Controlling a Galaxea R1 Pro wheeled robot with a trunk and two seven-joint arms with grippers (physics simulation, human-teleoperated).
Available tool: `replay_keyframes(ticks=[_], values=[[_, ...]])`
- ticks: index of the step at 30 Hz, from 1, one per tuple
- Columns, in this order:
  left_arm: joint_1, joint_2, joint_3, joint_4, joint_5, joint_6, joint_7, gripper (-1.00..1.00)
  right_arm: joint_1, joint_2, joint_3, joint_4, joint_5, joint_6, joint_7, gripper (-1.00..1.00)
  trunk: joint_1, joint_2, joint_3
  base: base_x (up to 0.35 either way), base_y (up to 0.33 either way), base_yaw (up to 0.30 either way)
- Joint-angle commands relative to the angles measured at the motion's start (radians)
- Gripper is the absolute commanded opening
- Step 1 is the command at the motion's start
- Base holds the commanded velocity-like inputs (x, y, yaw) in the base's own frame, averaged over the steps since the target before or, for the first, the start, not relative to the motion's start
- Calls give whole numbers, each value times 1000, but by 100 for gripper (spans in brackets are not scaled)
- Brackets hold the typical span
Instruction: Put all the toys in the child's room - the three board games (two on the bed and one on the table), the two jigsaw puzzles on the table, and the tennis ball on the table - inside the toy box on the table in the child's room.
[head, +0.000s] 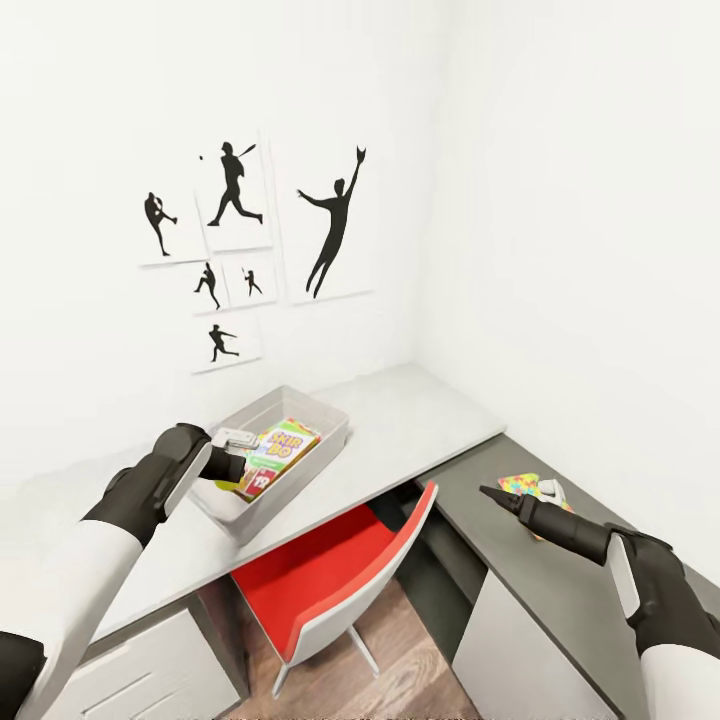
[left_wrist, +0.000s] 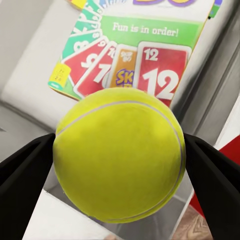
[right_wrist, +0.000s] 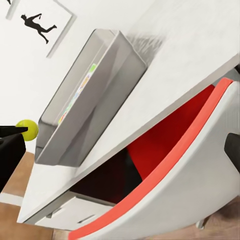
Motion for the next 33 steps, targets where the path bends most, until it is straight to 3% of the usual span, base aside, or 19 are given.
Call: replay_keyframes(ticks=[1, 15, 33], values=[[-1, 1, -3, -1, 1, 3, -1, -100, -1, 0, -1, 0, -5, 9, 1, 100, 1, -2, -4, 0, 0, 0], [-1, 1, -5, 0, 1, 3, -1, -100, -1, 0, -1, 0, -5, 9, 1, 100, 1, -2, -26, 0, 0, 0], [-1, 1, -6, 0, 1, 3, -3, -100, 0, 0, -1, 1, -3, 4, -7, 100, 1, -2, -28, 0, 0, 0]])
